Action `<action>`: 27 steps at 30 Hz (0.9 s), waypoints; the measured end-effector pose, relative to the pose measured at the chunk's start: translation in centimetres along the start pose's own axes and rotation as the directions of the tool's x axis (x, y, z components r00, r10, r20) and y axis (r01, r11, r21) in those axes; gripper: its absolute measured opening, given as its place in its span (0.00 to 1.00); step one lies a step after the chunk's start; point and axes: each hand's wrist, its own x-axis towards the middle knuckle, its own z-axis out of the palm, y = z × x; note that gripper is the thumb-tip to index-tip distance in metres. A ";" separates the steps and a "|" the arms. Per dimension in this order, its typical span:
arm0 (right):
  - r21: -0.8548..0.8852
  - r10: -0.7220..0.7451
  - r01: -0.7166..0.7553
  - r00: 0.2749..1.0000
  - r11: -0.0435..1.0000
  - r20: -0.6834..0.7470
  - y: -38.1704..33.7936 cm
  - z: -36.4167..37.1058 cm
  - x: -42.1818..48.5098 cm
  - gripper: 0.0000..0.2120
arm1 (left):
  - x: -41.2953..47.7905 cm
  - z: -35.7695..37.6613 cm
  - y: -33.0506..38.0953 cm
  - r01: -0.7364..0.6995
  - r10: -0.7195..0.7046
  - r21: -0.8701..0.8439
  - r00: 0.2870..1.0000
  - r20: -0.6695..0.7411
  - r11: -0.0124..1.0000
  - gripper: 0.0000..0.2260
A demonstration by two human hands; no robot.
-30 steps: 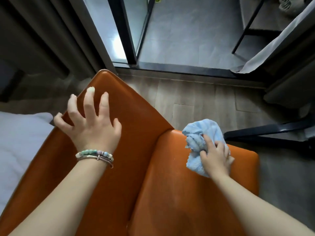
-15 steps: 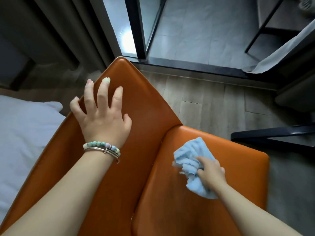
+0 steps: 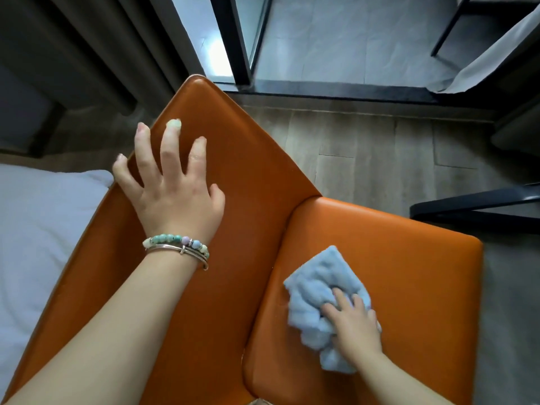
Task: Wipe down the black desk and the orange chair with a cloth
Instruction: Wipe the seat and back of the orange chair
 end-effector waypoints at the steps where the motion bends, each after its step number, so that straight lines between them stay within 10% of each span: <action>1: -0.021 -0.075 0.074 0.997 0.997 -0.030 -0.4 -0.4 0.1 0.14 | 0.1 0.1 0.1 0.007 -0.007 -0.001 1.000 -0.004 1.000 0.27; 4: 0.068 -0.108 0.130 0.960 0.989 -0.259 0.8 -3.6 1.6 0.14 | 0.3 0.4 0.3 0.017 -0.017 0.002 1.000 -0.023 1.000 0.26; 7: 0.246 0.169 -0.069 0.895 0.967 -0.412 4.8 -6.4 3.7 0.24 | 0.5 0.7 0.6 0.038 -0.037 0.025 0.998 -0.041 0.999 0.24; 11: 0.353 0.455 -0.444 0.889 0.824 0.054 7.9 -8.1 6.2 0.39 | 0.6 1.0 0.9 0.062 -0.060 0.040 0.996 -0.061 0.997 0.23; 19: -0.149 -0.222 0.217 0.975 0.965 -0.014 -1.7 -4.4 4.1 0.16 | 0.6 0.8 0.9 0.073 -0.070 0.062 0.996 -0.059 0.995 0.22; 23: -0.104 -0.102 0.074 0.949 0.992 -0.297 -1.7 -8.5 8.2 0.29 | 0.3 1.0 0.3 0.023 -0.018 0.095 0.998 -0.060 0.995 0.23; 27: -0.055 0.063 -0.069 0.993 0.996 -0.102 -2.4 -11.6 14.0 0.28 | 0.4 1.2 0.3 0.013 -0.004 0.122 0.997 -0.078 0.992 0.24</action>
